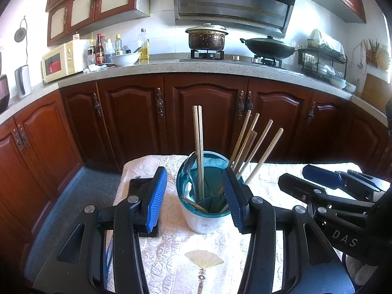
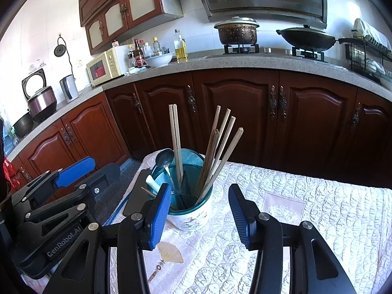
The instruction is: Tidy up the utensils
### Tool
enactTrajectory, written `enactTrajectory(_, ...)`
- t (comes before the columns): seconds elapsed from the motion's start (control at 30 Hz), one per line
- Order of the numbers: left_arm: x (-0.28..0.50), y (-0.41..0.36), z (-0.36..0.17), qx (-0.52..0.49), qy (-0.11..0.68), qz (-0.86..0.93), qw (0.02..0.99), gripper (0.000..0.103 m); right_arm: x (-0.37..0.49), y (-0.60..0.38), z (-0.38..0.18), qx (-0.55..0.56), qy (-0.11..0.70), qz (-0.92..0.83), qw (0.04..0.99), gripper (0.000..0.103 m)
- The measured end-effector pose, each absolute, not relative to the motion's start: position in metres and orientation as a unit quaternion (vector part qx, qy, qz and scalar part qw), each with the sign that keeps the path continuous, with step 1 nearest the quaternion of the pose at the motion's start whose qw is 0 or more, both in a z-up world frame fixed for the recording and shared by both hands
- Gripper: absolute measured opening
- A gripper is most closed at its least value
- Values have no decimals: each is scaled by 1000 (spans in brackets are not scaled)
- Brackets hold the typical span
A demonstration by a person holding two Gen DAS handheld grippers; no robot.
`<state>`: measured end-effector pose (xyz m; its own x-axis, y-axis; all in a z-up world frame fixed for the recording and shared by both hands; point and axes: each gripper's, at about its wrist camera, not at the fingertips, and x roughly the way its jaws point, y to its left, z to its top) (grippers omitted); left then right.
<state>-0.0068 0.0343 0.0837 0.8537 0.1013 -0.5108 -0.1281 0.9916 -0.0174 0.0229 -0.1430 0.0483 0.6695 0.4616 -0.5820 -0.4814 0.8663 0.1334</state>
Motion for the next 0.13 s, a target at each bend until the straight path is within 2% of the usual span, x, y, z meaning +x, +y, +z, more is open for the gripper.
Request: enactTrajectory(0.13,-6,34,80,-21,262,63,963,47,30,-159,38,-8,322,243,915,47)
